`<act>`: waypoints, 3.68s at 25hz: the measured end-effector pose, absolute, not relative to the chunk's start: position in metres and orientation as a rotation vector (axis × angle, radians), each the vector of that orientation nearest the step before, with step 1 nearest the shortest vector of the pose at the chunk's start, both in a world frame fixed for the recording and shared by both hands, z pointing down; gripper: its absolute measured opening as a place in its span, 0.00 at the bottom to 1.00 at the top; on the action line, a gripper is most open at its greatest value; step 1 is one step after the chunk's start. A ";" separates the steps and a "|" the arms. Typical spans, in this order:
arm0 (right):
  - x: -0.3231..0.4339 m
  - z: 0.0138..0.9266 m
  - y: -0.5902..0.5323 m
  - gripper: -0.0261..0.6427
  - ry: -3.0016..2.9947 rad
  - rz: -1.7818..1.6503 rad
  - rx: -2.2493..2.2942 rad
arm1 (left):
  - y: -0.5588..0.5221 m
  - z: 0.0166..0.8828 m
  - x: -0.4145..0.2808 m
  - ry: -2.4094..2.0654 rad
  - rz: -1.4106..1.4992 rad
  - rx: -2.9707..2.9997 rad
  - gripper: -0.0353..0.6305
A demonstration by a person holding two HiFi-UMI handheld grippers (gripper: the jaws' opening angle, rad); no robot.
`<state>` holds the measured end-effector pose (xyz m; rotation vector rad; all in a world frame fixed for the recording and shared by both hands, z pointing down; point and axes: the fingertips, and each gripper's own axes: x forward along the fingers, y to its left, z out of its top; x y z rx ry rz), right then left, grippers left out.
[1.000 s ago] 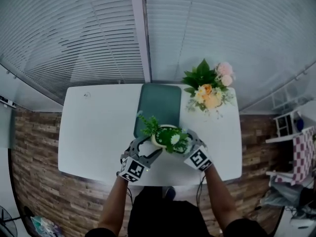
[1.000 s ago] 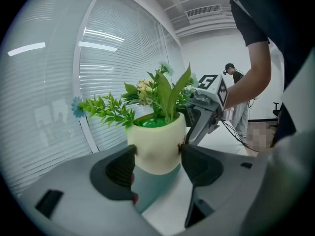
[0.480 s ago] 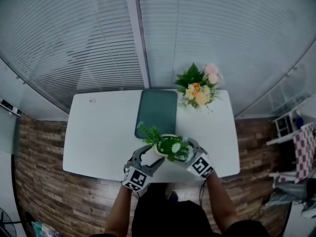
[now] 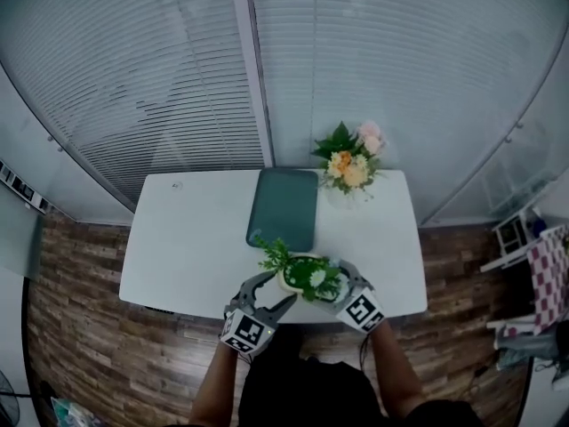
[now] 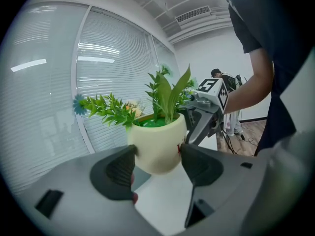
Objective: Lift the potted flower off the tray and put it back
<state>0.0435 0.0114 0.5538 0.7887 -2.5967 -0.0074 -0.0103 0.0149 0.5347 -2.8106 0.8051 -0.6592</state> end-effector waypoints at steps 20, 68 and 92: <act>0.053 0.544 0.100 0.63 -2.598 -0.035 0.761 | 0.105 0.531 -0.003 0.843 -0.624 -2.849 0.48; 0.041 0.533 0.018 0.63 -2.591 -0.035 0.765 | 0.022 0.523 -0.013 0.787 -0.605 -2.910 0.48; 0.042 0.546 -0.053 0.63 -2.554 -0.011 0.740 | -0.051 0.538 -0.014 0.821 -0.614 -2.944 0.48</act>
